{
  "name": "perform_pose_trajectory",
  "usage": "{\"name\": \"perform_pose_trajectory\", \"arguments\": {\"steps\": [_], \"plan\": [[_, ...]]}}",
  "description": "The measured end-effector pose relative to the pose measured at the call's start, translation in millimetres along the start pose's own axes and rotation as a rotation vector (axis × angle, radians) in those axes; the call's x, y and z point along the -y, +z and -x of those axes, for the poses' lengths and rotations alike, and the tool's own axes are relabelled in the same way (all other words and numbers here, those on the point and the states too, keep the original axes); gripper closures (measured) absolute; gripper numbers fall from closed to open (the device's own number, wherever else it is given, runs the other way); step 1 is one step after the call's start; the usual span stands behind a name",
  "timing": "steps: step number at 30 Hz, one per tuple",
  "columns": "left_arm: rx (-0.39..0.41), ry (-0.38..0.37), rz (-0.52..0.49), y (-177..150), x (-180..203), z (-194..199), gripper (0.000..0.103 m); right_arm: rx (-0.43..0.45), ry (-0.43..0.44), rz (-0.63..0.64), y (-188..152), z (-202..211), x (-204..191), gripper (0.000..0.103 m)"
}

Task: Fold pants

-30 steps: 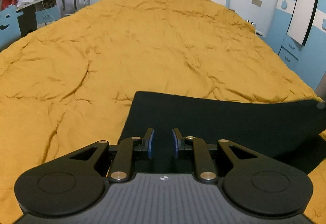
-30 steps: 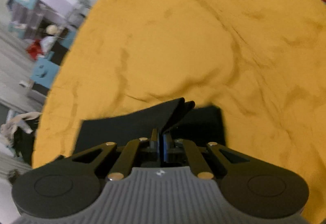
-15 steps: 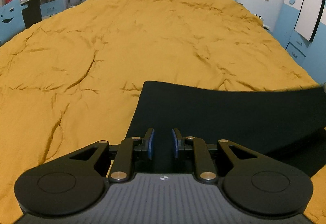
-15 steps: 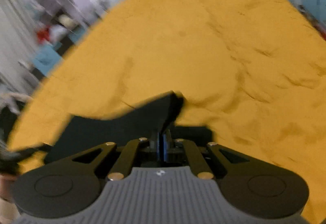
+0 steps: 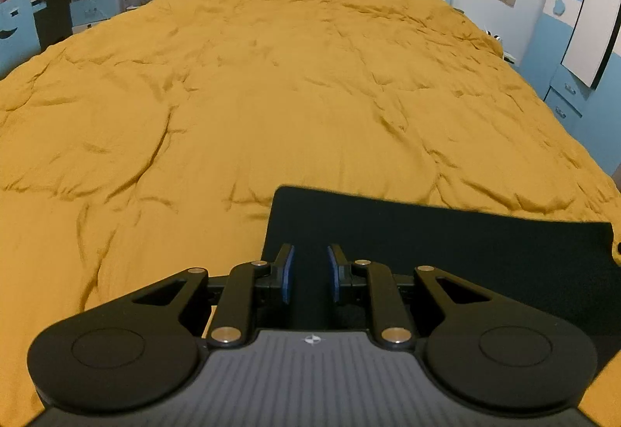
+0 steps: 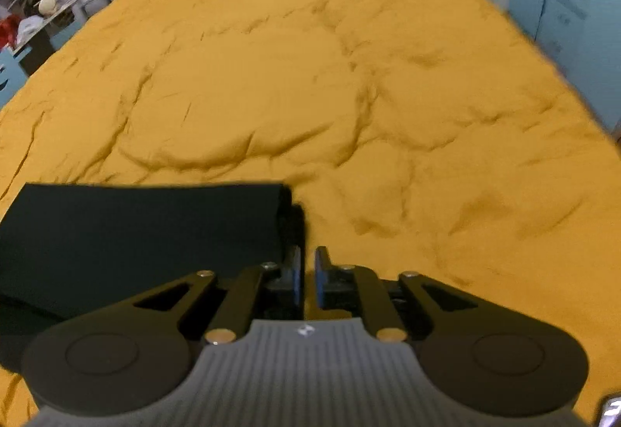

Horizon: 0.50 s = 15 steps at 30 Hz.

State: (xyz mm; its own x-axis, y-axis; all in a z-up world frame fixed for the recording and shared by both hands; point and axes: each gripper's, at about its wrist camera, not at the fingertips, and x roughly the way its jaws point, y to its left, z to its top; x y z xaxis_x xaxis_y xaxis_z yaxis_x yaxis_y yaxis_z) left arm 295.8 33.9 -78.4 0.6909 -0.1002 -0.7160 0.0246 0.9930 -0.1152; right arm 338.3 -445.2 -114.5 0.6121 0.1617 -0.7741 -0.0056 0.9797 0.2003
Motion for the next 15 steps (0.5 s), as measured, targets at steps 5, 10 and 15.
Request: {"name": "perform_pose_trajectory", "arguments": {"steps": [5,10,15], "plan": [[-0.02,-0.08,0.062,19,-5,-27,0.081,0.037,0.179,-0.097,7,-4,-3,0.098],[-0.054,-0.039,0.023,25,2,-68,0.086,0.044,0.052,-0.1,6,-37,-7,0.098],[-0.123,0.02,0.051,28,-10,-105,0.097,0.044,-0.027,-0.084,-4,-53,-6,0.103]]}}
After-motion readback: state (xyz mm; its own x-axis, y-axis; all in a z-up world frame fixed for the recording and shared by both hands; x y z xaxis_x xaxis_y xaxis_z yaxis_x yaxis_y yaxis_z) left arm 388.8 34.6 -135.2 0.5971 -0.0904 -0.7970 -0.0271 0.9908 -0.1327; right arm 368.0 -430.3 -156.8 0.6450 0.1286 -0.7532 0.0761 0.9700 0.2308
